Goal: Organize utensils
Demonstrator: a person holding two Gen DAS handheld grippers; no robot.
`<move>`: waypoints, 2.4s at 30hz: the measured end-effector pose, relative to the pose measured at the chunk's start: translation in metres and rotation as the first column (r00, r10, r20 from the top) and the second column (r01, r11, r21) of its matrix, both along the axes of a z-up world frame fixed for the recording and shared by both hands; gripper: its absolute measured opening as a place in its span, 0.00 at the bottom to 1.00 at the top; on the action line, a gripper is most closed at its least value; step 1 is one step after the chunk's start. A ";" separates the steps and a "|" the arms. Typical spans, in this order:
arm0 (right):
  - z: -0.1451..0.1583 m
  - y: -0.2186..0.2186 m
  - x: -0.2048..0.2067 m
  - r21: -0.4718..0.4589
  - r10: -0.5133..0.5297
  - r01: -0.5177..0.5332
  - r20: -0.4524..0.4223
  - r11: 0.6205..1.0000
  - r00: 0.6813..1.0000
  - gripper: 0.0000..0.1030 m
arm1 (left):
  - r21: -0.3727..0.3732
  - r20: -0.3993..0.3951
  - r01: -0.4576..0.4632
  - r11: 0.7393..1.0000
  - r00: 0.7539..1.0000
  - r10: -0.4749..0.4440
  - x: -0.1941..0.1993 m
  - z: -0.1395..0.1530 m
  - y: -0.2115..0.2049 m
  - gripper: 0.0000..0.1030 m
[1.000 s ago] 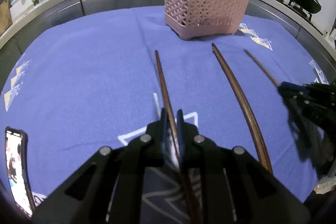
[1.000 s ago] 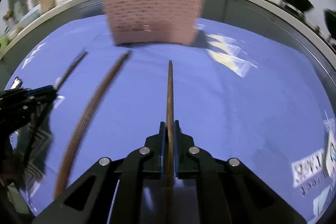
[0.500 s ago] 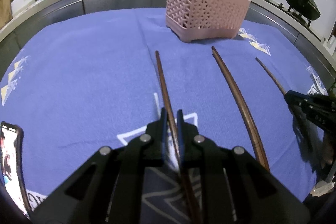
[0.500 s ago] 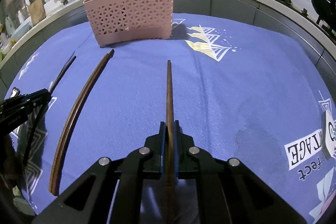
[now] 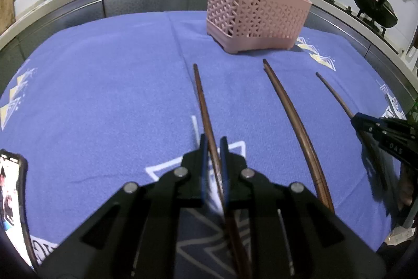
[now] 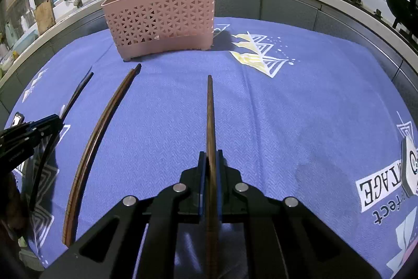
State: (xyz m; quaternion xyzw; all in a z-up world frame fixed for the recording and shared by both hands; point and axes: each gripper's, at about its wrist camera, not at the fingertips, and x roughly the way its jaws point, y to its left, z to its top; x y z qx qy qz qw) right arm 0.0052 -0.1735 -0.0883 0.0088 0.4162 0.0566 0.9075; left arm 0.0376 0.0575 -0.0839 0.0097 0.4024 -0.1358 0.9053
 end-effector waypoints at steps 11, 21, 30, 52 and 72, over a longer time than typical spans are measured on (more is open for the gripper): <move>0.000 0.001 0.001 0.000 0.003 -0.003 0.000 1.000 1.000 0.07 | 0.000 0.000 -0.001 1.000 1.000 0.001 0.000 0.000 0.000 0.10; 0.002 0.000 0.011 0.021 0.017 -0.017 -0.019 1.000 1.000 0.07 | 0.000 0.000 -0.001 1.000 1.000 0.001 -0.001 0.000 0.000 0.10; 0.005 0.000 0.033 0.036 0.033 -0.031 -0.039 0.999 0.999 0.07 | -0.001 -0.001 -0.001 1.000 1.000 0.001 -0.001 0.000 0.000 0.10; 0.007 -0.002 0.056 0.042 0.060 -0.059 -0.032 0.997 0.998 0.06 | -0.017 -0.004 0.000 1.000 1.000 0.000 0.000 0.000 0.003 0.10; 0.005 -0.024 0.027 0.060 0.040 -0.037 -0.043 0.998 0.998 0.06 | 0.027 0.001 -0.006 1.000 1.000 0.006 -0.001 0.001 -0.004 0.10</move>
